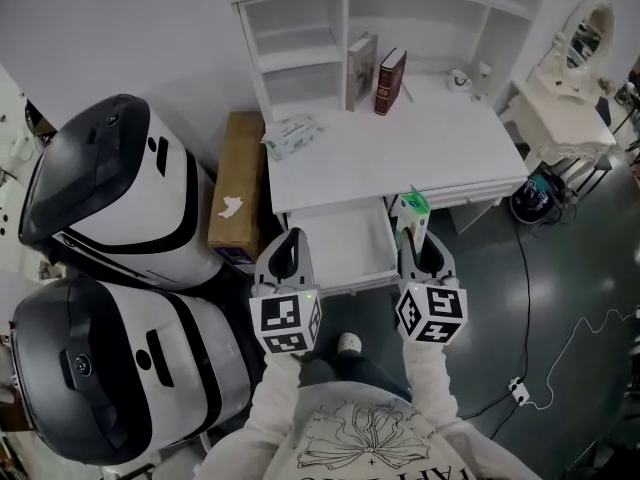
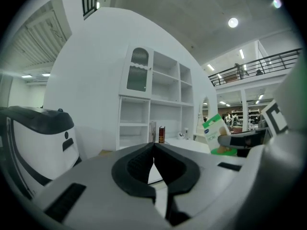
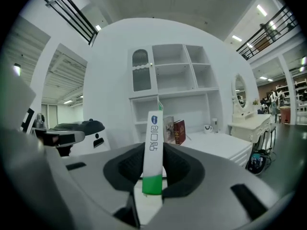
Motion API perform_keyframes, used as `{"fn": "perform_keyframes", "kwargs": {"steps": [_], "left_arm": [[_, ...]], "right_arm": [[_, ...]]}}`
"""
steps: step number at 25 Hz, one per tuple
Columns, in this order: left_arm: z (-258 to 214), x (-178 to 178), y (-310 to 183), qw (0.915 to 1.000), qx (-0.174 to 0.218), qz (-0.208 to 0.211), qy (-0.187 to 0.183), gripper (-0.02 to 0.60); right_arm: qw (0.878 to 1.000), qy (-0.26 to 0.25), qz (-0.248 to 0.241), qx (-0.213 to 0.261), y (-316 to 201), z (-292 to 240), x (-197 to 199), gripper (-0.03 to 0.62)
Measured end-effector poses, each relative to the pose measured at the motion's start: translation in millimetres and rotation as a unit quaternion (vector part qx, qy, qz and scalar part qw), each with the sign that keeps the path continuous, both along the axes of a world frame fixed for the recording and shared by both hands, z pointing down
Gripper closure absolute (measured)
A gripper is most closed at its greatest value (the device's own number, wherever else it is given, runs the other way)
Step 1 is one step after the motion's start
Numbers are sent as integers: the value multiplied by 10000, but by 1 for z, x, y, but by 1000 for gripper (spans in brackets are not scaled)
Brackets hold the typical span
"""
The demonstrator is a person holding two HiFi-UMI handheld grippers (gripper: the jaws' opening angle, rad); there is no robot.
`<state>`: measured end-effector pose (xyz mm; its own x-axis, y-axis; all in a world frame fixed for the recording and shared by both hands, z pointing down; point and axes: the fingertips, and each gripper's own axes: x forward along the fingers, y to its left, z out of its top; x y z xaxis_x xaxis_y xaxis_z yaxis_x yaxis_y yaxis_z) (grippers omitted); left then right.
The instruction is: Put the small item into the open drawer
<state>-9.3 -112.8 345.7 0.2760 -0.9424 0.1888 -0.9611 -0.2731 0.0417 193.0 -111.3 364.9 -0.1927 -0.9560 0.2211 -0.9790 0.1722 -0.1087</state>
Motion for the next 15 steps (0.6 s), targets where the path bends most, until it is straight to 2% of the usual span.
{"fn": "perform_keyframes", "kwargs": {"steps": [9,15], "left_arm": [[28,-4,-37,9987,-365,-345,-82,577],[51,-8,-68,9980,-559,-268,-84,577]], "right_arm": [[9983,-170,-377,-422,-48,34,-8,503],[9965,-159,-444,-692,-78,61,-23,503]]}}
